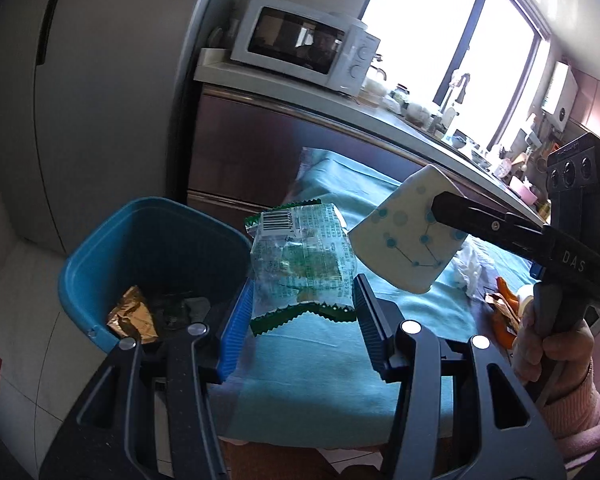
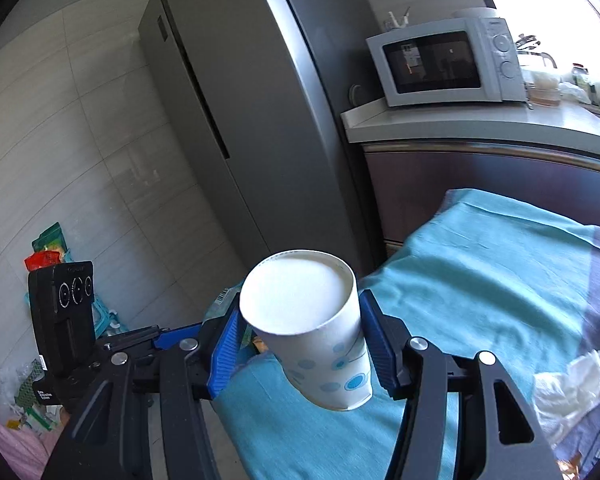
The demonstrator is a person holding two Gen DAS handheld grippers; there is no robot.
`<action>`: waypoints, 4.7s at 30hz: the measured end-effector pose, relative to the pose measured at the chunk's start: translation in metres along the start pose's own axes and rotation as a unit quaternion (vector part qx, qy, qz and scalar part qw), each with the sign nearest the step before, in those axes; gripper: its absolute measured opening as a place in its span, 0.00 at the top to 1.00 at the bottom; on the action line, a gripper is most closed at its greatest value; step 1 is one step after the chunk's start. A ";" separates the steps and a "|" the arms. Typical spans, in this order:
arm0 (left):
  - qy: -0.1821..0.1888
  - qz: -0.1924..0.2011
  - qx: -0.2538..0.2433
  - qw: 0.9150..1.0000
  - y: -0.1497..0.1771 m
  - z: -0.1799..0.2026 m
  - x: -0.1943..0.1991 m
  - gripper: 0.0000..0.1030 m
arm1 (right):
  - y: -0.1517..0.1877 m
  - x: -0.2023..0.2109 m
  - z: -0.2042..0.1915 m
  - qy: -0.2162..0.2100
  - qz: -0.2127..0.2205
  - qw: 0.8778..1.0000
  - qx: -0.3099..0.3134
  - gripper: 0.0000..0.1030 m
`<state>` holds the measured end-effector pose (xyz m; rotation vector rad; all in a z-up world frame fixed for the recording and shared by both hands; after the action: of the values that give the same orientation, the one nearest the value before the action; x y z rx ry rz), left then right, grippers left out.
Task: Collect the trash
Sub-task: 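Carry the snack bag and milk cup to the teal bin and release both, then move both open tools back over the table, then grasp the gold foil wrapper with the left tool while the right tool grasps the dotted paper cup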
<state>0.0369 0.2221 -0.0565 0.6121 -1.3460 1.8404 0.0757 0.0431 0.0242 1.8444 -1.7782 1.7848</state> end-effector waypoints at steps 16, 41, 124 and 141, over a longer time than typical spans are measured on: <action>-0.052 0.002 0.065 0.997 -0.006 -0.073 0.001 0.51 | -0.039 -0.068 -0.033 -0.052 -0.039 0.998 0.010 0.47; -0.066 -0.037 0.128 0.989 -0.006 -0.122 -0.044 0.50 | -0.055 -0.160 -0.033 -0.043 -0.110 0.993 -0.022 0.47; 0.264 -0.178 -0.157 0.935 0.022 0.250 -0.153 0.96 | 0.199 0.190 0.188 0.089 0.103 0.934 -0.330 0.49; 0.284 -0.117 -0.105 0.946 0.000 0.179 -0.098 0.97 | 0.153 0.192 0.139 0.089 0.114 0.958 -0.246 0.50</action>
<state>0.0858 0.0240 -0.0707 0.0997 -1.0085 1.4948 0.0053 -0.2297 0.0099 1.2947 -2.1743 1.3319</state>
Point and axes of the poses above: each gripper's, at about its wrist camera, not at the fingertips, and x roughly against the way its jaws point, z to its right, y to its underside, the point moved 4 cm from there along -x, roughly the way its jaws point, and after that the axes turned 15 degrees about -z, right-handed, at the moved point
